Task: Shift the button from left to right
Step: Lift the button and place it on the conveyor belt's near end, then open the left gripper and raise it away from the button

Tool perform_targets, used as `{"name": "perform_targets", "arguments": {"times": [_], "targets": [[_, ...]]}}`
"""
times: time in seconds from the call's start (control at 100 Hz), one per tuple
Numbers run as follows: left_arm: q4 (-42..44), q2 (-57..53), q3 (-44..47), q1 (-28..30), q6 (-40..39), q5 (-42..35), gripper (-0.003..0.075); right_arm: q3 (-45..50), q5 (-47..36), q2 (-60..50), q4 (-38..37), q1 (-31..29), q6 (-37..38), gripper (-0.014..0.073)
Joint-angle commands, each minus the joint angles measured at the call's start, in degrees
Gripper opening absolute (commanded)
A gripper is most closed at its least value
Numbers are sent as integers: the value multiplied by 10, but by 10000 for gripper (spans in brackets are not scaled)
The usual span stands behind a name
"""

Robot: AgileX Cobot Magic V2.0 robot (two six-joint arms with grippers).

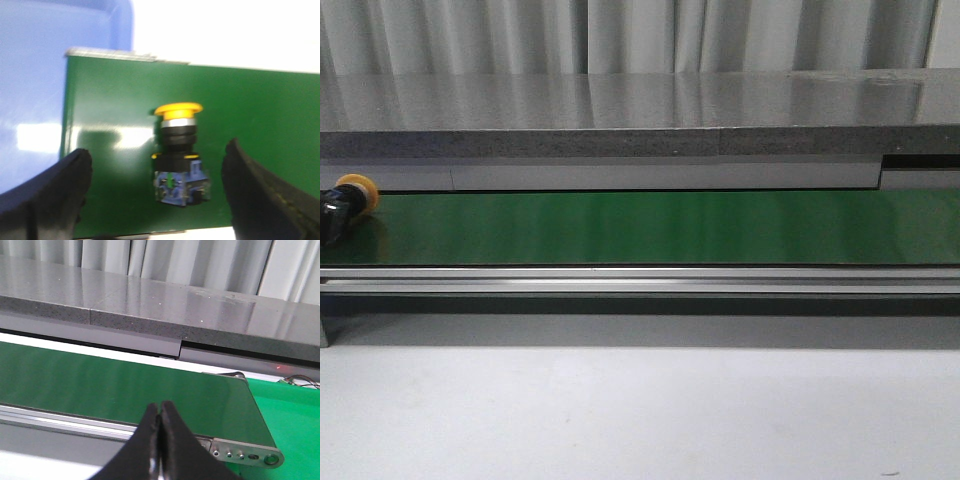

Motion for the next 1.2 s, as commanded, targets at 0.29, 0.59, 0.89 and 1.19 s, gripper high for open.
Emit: {"name": "perform_targets", "arguments": {"times": [0.29,0.59,0.89,1.19], "targets": [[-17,-167,46,-78,38,-95,519,-1,-42,-9,-4,1,0,-68],[-3,-355,201,-102,38,-231,519,-1,-42,-9,-4,1,0,-68],[-2,-550,378,-102,38,-295,519,-1,-42,-9,-4,1,0,-68],[-1,-713,518,-102,38,-356,519,-1,-42,-9,-4,1,0,-68]]}}
